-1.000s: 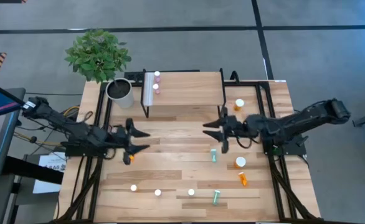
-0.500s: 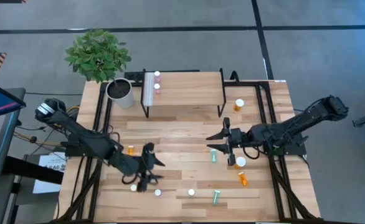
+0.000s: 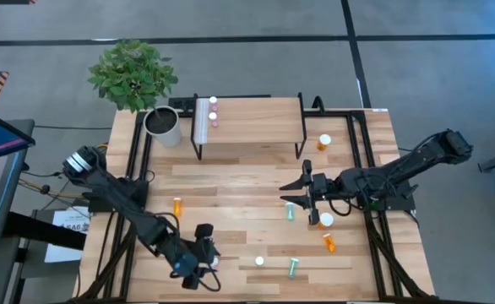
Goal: Pick and place medicine bottles onto shelf by color
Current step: Put the pink pill bottle aligned with the other pink pill bottles on the shelf
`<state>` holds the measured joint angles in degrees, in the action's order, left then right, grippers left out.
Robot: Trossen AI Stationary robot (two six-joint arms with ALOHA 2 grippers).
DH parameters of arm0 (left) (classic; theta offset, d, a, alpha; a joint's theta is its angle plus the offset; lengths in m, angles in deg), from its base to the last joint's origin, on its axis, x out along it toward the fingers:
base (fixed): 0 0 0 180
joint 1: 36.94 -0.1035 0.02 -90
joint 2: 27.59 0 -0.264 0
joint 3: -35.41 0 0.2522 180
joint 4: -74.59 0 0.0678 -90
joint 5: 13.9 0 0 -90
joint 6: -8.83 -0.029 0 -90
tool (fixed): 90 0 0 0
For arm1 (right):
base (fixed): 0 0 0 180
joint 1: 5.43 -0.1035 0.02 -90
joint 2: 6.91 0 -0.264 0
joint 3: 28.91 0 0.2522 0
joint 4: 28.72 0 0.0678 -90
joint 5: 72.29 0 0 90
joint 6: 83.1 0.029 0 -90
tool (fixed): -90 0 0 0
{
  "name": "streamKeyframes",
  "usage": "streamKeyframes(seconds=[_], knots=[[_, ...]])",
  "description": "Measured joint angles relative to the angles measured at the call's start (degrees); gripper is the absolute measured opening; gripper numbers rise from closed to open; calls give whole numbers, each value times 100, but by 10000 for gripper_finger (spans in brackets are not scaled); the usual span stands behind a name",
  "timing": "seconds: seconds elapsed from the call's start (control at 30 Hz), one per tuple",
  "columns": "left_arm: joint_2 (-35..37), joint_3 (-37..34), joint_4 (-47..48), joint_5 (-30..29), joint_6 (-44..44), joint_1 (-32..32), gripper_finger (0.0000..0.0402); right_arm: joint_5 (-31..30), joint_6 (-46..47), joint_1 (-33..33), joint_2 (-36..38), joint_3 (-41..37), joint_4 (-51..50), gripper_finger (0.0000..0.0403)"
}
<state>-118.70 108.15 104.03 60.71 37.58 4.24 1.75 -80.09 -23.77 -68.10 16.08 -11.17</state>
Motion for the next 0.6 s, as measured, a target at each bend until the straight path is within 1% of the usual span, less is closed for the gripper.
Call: streamKeyframes(seconds=[0.17, 0.3, 0.47, 0.6], knots=[[-183, 0, 256, -69, 295, 54, 206, -2, 0, 14, 0, 0, 0, 134], [-450, 0, 269, -283, 398, 87, 206, -68, 0, 14, 0, 0, -16, 133], [-803, -4, 295, -236, 565, 127, 206, -70, 0, 14, 0, 0, -65, 134], [-848, -7, 281, -222, 704, 125, 206, -70, -1, 14, 0, 0, -85, 133]])
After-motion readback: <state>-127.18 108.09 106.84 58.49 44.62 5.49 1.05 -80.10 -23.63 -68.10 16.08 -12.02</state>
